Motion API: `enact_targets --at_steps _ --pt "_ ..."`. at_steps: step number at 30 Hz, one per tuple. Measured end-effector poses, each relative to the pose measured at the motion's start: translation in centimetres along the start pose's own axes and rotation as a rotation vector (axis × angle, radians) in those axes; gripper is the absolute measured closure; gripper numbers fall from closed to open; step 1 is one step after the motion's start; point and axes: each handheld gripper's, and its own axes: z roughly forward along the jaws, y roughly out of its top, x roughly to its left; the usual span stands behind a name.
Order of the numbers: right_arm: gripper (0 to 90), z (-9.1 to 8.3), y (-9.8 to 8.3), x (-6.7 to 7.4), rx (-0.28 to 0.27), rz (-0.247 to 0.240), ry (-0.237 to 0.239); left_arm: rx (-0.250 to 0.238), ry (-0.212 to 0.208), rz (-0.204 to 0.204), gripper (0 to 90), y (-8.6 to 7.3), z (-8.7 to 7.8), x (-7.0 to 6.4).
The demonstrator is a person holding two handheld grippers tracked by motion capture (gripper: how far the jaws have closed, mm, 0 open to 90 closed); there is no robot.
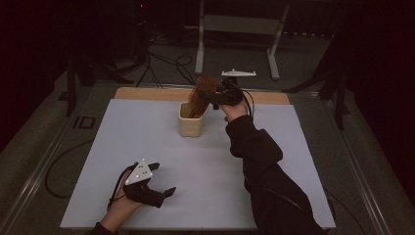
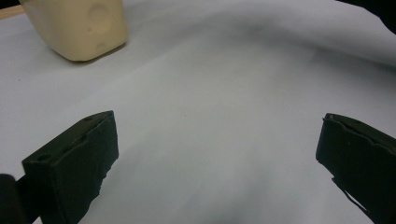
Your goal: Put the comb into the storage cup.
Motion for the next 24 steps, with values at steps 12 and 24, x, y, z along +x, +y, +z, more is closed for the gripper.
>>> enact_targets --at_steps 12,24 --pt "9.0 -1.2 0.0 -0.3 0.025 -0.069 0.025 0.000 0.019 0.005 0.0 -0.1 -0.4 0.2" --pt "9.0 -3.7 -1.7 -1.0 0.028 -0.129 0.016 -0.004 0.003 0.012 0.0 -0.2 -0.4 -0.1"
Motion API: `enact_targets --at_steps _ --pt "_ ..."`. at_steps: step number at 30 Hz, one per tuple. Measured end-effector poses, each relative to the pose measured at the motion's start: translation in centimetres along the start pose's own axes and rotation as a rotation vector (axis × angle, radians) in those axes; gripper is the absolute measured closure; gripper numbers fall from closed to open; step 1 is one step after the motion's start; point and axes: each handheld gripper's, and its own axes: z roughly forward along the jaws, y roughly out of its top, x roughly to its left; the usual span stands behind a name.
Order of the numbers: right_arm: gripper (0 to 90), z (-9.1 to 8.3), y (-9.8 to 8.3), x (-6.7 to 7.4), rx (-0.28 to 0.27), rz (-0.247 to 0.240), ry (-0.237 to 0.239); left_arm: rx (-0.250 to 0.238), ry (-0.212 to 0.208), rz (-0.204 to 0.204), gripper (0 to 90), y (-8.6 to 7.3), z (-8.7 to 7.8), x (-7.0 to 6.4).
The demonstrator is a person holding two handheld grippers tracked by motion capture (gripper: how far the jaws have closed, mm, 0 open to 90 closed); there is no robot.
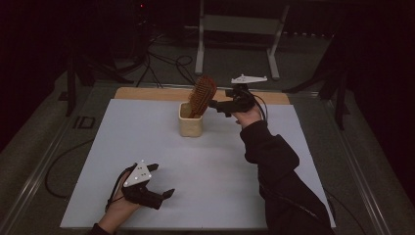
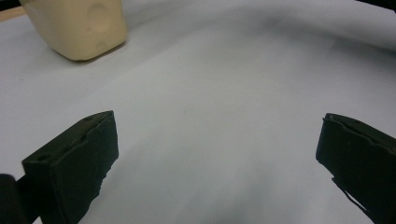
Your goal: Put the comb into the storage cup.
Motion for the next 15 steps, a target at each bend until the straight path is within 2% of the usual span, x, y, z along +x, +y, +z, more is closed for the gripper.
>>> enact_targets --at_steps 11,15 --pt "9.1 -2.3 -2.8 -0.5 -0.001 -0.016 0.000 -0.008 0.006 -0.005 0.0 0.2 -0.3 0.0" --pt "9.1 -3.2 -4.0 -0.6 0.005 -0.019 0.004 0.003 0.012 0.010 0.0 0.3 -0.5 0.0"
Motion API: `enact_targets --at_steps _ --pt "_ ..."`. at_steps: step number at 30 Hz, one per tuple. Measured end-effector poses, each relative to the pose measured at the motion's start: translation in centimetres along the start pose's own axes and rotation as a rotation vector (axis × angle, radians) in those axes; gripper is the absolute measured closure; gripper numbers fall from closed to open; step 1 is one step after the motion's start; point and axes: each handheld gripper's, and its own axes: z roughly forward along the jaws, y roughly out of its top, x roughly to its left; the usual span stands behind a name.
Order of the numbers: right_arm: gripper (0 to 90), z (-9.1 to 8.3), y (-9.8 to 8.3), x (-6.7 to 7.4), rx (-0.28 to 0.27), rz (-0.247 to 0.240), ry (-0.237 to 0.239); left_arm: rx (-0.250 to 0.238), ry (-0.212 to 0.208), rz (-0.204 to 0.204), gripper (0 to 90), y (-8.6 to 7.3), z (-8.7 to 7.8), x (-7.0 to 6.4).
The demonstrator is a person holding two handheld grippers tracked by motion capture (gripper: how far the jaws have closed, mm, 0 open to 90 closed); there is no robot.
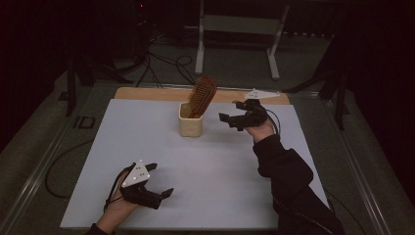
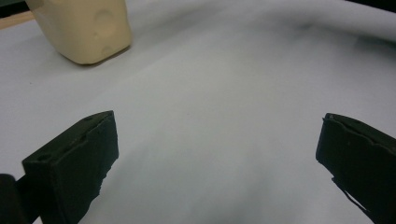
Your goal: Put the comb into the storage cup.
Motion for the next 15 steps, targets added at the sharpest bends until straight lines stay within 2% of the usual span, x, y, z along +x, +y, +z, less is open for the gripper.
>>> enact_targets --at_steps 7,12,15 --pt "9.1 -1.7 -2.7 0.3 -0.001 -0.004 0.017 -0.003 0.005 0.006 0.0 0.2 -0.6 0.1" --pt "9.1 -2.7 -4.8 0.6 0.005 -0.014 0.011 -0.004 0.008 0.008 0.0 0.1 -1.0 0.1" --pt "9.1 -3.3 -6.3 0.6 0.003 0.000 0.008 -0.012 0.005 0.000 0.0 0.0 -1.2 0.2"
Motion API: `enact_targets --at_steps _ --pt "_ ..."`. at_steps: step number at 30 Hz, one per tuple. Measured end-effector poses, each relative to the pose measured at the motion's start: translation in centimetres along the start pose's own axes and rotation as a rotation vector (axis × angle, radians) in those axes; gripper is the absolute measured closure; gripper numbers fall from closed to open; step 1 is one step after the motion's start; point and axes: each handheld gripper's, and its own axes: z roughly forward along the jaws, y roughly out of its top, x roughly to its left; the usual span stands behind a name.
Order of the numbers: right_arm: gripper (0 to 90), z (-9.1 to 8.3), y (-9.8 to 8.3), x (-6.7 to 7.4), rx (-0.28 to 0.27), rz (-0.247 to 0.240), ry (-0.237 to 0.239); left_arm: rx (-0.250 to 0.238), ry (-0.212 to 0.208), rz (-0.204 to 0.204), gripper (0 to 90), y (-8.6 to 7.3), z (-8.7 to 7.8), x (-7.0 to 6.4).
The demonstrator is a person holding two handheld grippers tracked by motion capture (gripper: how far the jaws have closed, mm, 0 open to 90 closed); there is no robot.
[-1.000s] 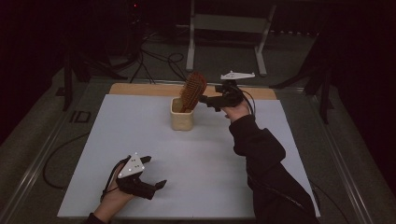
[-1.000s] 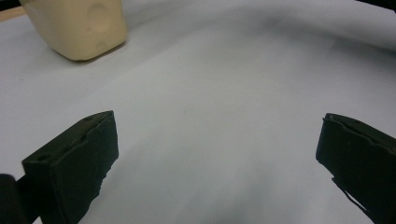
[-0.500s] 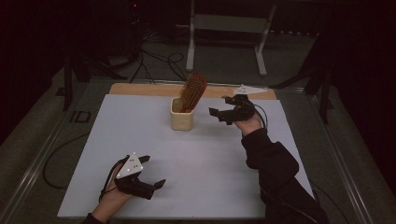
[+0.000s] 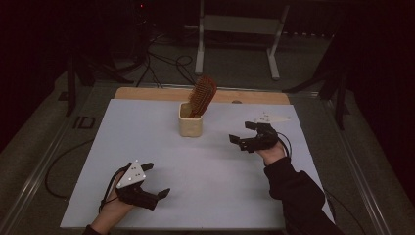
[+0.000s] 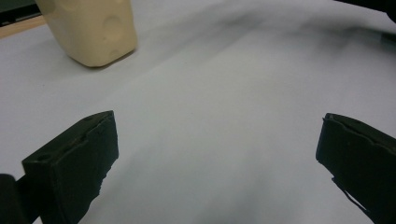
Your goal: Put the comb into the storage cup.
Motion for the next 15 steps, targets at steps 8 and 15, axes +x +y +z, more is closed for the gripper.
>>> enact_targets --at_steps 8,15 --pt "9.1 -1.1 -3.6 0.9 0.030 0.005 0.029 0.001 0.005 -0.013 0.0 -0.9 -0.6 0.4" --pt "9.1 -2.2 -5.8 1.4 0.048 0.002 0.036 -0.006 0.003 -0.006 0.0 -1.1 -0.9 0.4"
